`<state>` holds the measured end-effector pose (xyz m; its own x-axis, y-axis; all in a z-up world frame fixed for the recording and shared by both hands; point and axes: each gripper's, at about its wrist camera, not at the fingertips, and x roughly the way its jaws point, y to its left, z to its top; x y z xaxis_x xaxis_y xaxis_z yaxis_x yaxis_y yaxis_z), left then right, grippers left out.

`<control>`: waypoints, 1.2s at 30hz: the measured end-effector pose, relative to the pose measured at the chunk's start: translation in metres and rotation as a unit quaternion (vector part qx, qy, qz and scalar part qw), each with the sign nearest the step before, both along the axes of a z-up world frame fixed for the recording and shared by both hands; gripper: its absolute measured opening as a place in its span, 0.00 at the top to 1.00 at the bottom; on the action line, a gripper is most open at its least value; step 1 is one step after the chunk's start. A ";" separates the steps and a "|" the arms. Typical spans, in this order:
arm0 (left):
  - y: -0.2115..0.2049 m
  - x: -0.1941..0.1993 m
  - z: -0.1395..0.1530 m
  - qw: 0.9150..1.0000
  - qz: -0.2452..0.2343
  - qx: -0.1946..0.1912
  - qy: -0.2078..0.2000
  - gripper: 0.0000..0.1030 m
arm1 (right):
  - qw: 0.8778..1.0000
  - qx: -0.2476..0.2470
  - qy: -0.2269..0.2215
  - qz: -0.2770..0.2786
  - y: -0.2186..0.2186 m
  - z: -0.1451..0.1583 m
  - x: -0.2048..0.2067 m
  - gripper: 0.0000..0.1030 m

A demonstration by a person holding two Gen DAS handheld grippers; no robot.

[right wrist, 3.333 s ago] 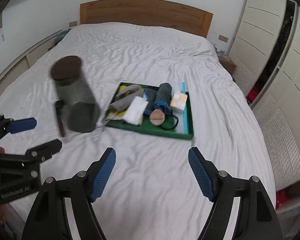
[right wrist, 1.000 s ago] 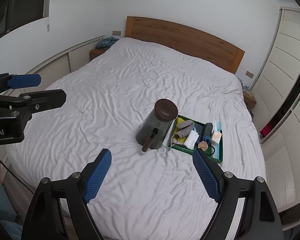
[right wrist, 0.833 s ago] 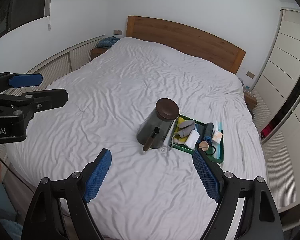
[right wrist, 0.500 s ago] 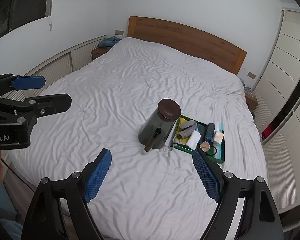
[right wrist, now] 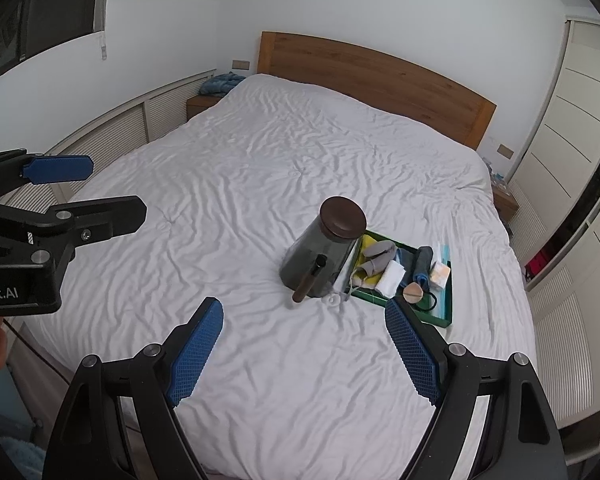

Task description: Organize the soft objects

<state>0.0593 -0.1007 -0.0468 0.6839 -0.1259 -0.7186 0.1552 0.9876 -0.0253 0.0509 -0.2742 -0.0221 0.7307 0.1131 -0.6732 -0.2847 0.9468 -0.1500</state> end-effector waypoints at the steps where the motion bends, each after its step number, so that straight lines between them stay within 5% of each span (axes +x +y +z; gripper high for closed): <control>1: 0.001 0.000 0.000 1.000 0.001 0.001 0.000 0.24 | 1.000 0.000 0.001 0.001 0.000 -0.001 0.000 0.18; 10: 0.017 -0.011 0.016 0.997 0.036 -0.007 -0.068 0.23 | 1.000 0.009 -0.011 0.007 0.002 0.003 -0.001 0.18; 13: 0.025 -0.024 0.025 0.989 0.076 -0.004 -0.128 0.01 | 1.000 0.011 -0.017 0.010 0.005 0.004 -0.004 0.18; 16: 0.034 -0.034 0.034 0.978 0.106 -0.013 -0.181 0.01 | 1.000 0.012 -0.021 0.014 0.007 0.004 -0.007 0.18; 21: 0.046 -0.026 0.036 0.979 0.124 -0.026 -0.157 0.01 | 1.000 0.011 -0.022 0.014 0.009 0.003 -0.009 0.18; 36: 0.032 -0.010 0.012 0.996 0.063 0.017 -0.064 0.01 | 1.000 0.014 0.004 -0.003 0.008 0.006 -0.003 0.18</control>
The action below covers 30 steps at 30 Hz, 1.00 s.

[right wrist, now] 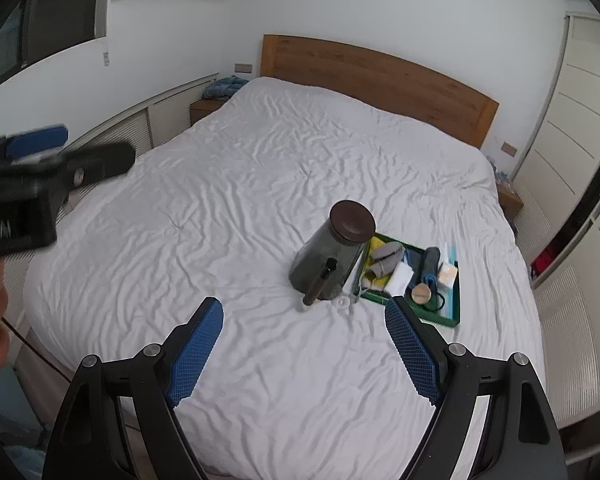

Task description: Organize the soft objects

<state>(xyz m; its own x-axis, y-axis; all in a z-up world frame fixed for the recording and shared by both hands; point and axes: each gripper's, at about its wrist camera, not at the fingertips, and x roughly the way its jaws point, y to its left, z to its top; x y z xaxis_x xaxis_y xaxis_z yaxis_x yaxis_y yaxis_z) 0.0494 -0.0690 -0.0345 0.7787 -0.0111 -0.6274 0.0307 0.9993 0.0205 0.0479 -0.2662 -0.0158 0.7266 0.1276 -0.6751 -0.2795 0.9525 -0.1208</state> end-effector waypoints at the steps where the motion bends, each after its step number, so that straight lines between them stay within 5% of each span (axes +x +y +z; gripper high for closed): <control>1: 0.000 -0.002 -0.001 1.000 -0.001 0.002 0.005 0.01 | 1.000 -0.001 0.001 -0.003 0.000 0.001 -0.001 0.18; 9: -0.003 -0.007 -0.014 0.998 -0.018 0.004 0.056 0.01 | 0.999 -0.009 0.024 -0.022 -0.004 0.013 -0.006 0.18; 30: 0.012 -0.010 -0.007 0.998 -0.014 -0.024 0.064 0.01 | 1.000 0.001 0.016 -0.019 -0.004 0.018 -0.017 0.18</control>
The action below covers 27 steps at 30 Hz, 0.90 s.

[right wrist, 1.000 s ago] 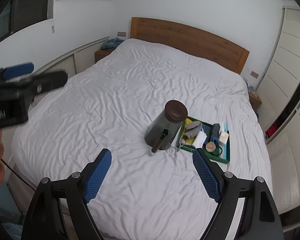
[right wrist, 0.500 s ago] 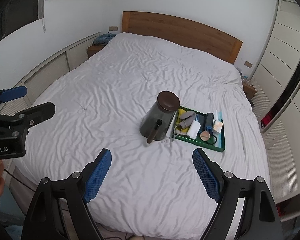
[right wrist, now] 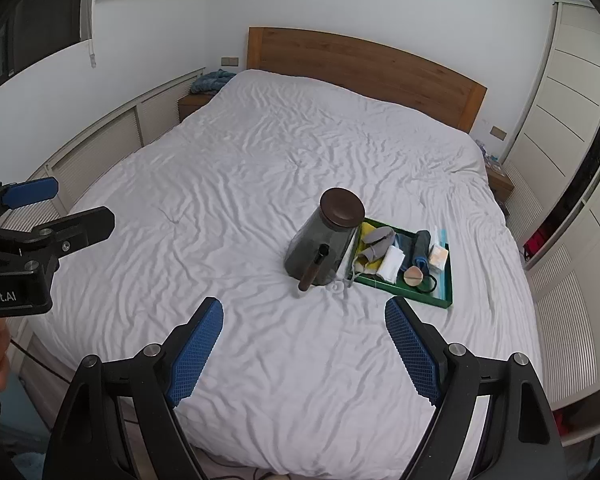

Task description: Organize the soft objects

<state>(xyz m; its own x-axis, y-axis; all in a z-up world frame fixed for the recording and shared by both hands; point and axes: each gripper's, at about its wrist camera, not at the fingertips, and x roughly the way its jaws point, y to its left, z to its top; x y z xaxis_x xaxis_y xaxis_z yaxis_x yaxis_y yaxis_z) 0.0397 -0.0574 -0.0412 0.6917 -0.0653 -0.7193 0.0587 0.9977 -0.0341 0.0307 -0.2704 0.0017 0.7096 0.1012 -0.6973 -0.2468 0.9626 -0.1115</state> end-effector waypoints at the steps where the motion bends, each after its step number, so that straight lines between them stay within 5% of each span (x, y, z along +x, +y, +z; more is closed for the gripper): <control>1: 0.000 0.000 0.000 1.000 0.000 -0.001 0.000 0.01 | 1.000 -0.001 -0.001 0.001 0.001 0.001 0.000 0.18; 27: -0.007 0.003 -0.004 1.000 -0.024 0.004 0.004 0.01 | 0.999 0.042 0.018 -0.015 -0.014 0.004 -0.001 0.18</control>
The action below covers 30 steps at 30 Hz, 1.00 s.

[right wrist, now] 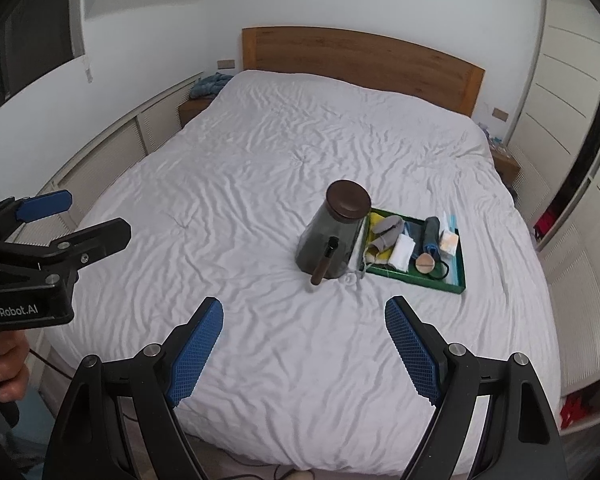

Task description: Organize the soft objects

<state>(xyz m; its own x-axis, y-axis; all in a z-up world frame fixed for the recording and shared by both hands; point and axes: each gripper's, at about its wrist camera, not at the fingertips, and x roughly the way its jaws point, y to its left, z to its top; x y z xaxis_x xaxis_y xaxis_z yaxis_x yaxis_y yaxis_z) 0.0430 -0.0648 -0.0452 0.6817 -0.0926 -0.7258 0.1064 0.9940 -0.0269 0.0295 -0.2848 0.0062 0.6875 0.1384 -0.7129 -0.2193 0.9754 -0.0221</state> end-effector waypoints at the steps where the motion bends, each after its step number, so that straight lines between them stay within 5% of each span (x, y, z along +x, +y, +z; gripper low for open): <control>1: -0.003 0.000 0.000 1.000 -0.005 0.001 -0.001 0.01 | 1.000 0.003 0.001 -0.005 -0.003 0.000 -0.001 0.18; 12: -0.028 0.008 0.012 0.999 -0.052 0.006 -0.005 0.01 | 0.999 0.032 0.003 -0.041 -0.024 0.007 -0.014 0.18; 30: -0.029 0.015 0.015 0.999 -0.054 0.004 -0.006 0.01 | 0.999 0.036 0.008 -0.030 -0.025 0.008 -0.008 0.18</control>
<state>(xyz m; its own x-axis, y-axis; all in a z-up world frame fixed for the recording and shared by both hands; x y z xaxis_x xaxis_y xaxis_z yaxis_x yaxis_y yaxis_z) 0.0578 -0.0940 -0.0303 0.6769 -0.1592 -0.7186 0.2123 0.9771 -0.0164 0.0219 -0.3102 0.0139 0.6843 0.1483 -0.7139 -0.1596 0.9858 0.0518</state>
